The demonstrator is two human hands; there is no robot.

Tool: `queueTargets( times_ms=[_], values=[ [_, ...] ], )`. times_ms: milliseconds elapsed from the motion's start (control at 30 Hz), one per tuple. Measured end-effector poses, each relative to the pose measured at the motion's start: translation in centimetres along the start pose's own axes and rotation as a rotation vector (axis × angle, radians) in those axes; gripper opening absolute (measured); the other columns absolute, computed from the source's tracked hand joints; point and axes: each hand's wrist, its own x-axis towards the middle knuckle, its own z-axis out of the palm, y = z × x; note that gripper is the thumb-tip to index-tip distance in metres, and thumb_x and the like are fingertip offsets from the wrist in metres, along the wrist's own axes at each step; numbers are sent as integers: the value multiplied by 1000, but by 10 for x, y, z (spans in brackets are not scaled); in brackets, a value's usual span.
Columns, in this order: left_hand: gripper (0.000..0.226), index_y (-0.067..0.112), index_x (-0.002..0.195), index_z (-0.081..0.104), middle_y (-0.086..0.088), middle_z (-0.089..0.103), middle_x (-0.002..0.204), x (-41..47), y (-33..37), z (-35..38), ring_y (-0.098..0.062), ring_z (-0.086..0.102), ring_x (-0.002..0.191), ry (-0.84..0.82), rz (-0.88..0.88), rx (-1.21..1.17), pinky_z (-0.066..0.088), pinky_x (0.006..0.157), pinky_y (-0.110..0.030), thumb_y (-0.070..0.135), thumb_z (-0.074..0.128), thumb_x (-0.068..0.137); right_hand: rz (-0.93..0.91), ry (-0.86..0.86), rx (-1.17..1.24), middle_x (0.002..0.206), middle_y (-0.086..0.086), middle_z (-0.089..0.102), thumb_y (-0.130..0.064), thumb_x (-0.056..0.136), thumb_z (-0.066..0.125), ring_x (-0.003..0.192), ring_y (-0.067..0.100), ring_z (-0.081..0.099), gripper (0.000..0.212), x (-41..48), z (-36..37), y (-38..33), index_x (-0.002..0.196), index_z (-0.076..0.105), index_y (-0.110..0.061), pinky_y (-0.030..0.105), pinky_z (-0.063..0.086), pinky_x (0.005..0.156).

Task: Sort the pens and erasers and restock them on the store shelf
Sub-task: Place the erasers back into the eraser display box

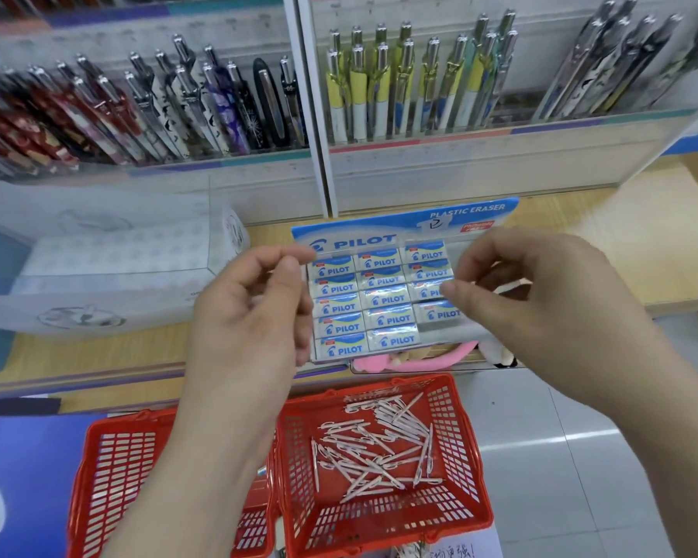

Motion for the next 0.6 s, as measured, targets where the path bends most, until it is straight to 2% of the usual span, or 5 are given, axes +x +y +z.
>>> queueTargets(
  times_ms=[67, 167, 300, 433, 600],
  values=[
    [21, 11, 92, 64, -3, 48, 64, -6, 9, 9, -11, 39, 48, -89, -204, -372, 31, 38, -17, 9, 44, 97, 55, -85, 366, 65, -1, 65, -26, 75, 76, 58, 7, 61, 18, -10, 2, -14, 69, 63, -15, 22, 50, 55],
    [21, 12, 94, 65, -5, 52, 65, -11, 12, 26, -13, 46, 53, -143, -298, -524, 40, 47, -22, 12, 44, 97, 162, -296, 809, 71, 6, 68, -23, 72, 79, 60, 19, 65, 18, -27, 15, -31, 77, 64, -14, 26, 54, 57],
    [20, 12, 97, 63, -4, 53, 67, -18, 13, 41, -14, 49, 57, -130, -302, -621, 41, 62, -31, 14, 43, 97, 225, -213, 781, 83, 8, 71, -16, 67, 84, 74, 35, 68, 31, -33, 29, -30, 85, 59, -11, 47, 58, 74],
    [20, 14, 97, 63, -4, 55, 70, -23, 12, 43, -17, 53, 62, -180, -274, -674, 43, 67, -35, 17, 43, 97, 250, -200, 800, 78, 14, 72, -5, 69, 80, 72, 34, 70, 27, -35, 31, -27, 86, 59, -10, 49, 58, 75],
    [22, 18, 90, 66, -2, 68, 78, -23, 8, 35, -13, 63, 73, -235, -132, -433, 51, 59, -23, 20, 44, 95, 322, -185, 995, 75, 18, 70, 1, 71, 78, 63, 27, 68, 25, -36, 22, -21, 88, 66, -14, 26, 55, 57]
  ],
)
